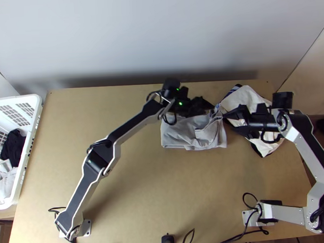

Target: Fold the t-shirt

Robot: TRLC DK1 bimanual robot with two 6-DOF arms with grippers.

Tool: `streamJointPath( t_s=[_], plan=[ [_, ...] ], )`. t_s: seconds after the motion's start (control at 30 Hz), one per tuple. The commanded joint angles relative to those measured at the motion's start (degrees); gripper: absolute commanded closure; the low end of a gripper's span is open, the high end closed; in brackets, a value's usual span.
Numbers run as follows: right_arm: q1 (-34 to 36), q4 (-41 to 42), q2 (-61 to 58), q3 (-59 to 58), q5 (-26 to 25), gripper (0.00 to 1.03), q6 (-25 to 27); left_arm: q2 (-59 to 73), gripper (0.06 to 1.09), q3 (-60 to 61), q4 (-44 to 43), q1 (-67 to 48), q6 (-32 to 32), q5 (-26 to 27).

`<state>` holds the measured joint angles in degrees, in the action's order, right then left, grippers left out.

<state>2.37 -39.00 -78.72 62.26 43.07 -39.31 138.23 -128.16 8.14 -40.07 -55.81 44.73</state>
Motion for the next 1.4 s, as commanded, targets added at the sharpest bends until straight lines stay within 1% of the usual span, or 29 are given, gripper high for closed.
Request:
streamJointPath(
  t_s=[0.0,0.07,0.13,0.2,0.27,0.33,0.4,0.43,0.57,0.63,0.7,0.8,0.9,1.03,1.17,1.2,1.3,1.37],
  plan=[
    [-13.7,0.5,-2.9,6.0,0.0,0.05,-5.2,-5.4,0.17,3.0,3.3,5.8,1.5,0.0],
    [-20.9,0.5,-5.8,9.1,-0.1,0.05,-6.3,-7.0,0.17,4.9,5.3,8.3,3.8,-0.1],
    [-26.0,0.5,-9.1,12.2,-0.1,0.05,-7.8,-8.8,0.2,7.2,8.4,10.5,7.9,-1.0],
    [-29.5,0.5,-12.2,14.4,0.0,0.05,-8.9,-10.7,0.2,9.6,11.5,12.5,12.0,-2.1],
    [-32.1,1.1,-15.2,15.3,-0.1,0.05,-8.8,-13.0,0.2,12.8,12.5,14.3,13.8,-2.3],
    [-32.9,4.2,-18.0,14.5,-0.9,0.05,-8.0,-15.6,0.2,16.4,12.5,15.6,14.9,-2.4],
    [-31.9,6.7,-20.7,13.5,-3.4,0.05,-6.0,-17.7,0.2,19.2,12.3,16.5,15.4,-2.4],
    [-30.1,6.9,-22.0,13.5,-3.6,0.05,-5.3,-18.6,0.2,20.4,12.1,16.9,15.5,-2.4],
    [-22.1,7.0,-24.0,12.2,-8.1,0.05,-2.4,-21.3,0.2,23.1,11.8,17.8,15.8,-2.4],
    [-18.1,5.3,-23.4,11.5,-13.5,0.05,-0.2,-21.7,0.2,23.4,11.7,18.0,15.8,-2.3],
    [-15.0,2.8,-22.0,11.0,-22.0,0.05,2.4,-21.9,0.2,23.3,11.2,18.4,15.7,-2.3],
    [-12.7,0.5,-17.3,9.1,-32.7,0.05,5.8,-21.8,0.2,23.3,9.8,18.5,15.2,-2.3],
    [-12.1,-0.2,-11.3,6.1,-37.5,0.05,7.2,-21.6,0.2,23.3,9.0,18.4,14.6,-2.3],
    [-13.0,-7.5,-6.8,4.1,-40.4,0.05,7.1,-21.4,0.2,23.3,8.9,18.0,14.3,-2.3],
    [-14.1,-12.4,-3.4,4.3,-40.8,0.05,4.6,-21.5,0.2,23.4,8.9,18.0,14.2,-2.3],
    [-14.0,-13.2,-3.0,5.2,-41.0,0.05,4.3,-21.5,0.2,23.5,8.9,18.0,14.2,-2.3],
    [-14.3,-17.3,-2.8,9.9,-41.0,0.05,1.3,-21.7,0.2,23.6,8.9,18.0,14.2,-2.3],
    [-16.8,-18.8,-2.8,14.1,-40.9,0.05,-0.4,-21.8,0.2,23.6,8.9,18.0,14.2,-2.3]
  ],
)
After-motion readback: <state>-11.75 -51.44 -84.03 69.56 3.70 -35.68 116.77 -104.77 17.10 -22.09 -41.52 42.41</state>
